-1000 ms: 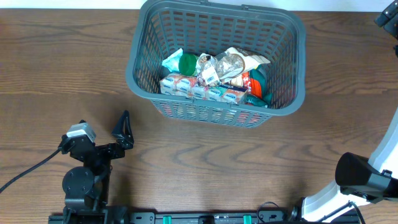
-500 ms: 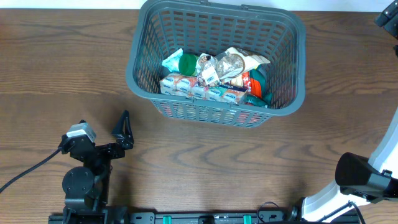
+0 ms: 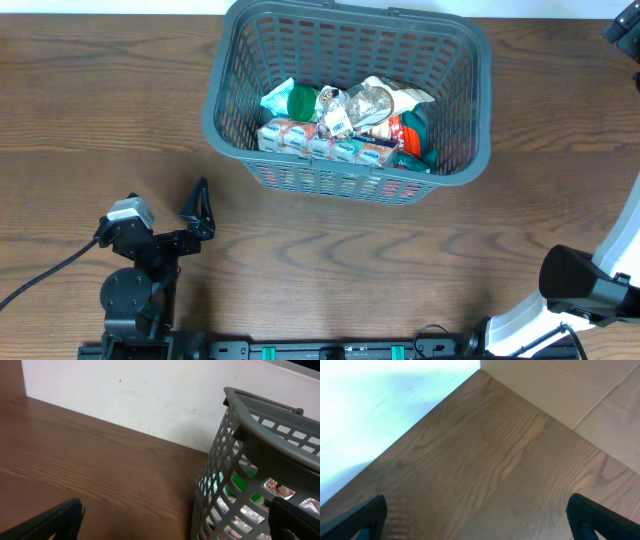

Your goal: Pack container

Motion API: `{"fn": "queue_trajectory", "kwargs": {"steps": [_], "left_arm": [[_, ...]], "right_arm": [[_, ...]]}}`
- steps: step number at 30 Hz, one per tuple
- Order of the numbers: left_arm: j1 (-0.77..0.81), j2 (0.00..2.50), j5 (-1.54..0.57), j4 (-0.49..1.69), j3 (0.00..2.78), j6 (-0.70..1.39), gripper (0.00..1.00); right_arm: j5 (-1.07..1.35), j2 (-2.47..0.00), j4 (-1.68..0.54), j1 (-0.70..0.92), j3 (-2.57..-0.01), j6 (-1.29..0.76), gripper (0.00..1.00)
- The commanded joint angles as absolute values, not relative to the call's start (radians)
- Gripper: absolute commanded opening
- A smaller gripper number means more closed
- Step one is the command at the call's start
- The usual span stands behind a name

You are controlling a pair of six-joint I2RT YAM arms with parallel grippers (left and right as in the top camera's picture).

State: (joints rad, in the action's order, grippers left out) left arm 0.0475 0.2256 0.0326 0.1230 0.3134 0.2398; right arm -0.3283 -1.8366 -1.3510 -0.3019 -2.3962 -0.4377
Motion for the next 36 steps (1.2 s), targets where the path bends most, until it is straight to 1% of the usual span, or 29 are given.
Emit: {"fn": "queue_trajectory", "kwargs": {"steps": [1,26,29,33,36], "left_arm": [[0.043,0.213,0.033,0.117,0.312,0.249,0.99],[0.043,0.213,0.033,0.117,0.312,0.249,0.99],[0.043,0.213,0.033,0.117,0.312,0.249,0.99],[0.043,0.213,0.033,0.117,0.312,0.249,0.99],[0.043,0.213,0.033,0.117,0.312,0.249,0.99]], "right_arm": [[-0.332,-1.835,-1.355,-0.307,-2.408,-0.448,0.99],[-0.332,-1.835,-1.355,-0.306,-2.407,-0.448,0.99],[-0.367,-1.834,-1.355,-0.302,-2.407,-0.448,0.99],[-0.369,-1.835,-1.355,-0.267,-2.405,-0.448,0.99],[-0.4,-1.835,-1.344,-0.199,-2.379,-0.447,0.99]]}}
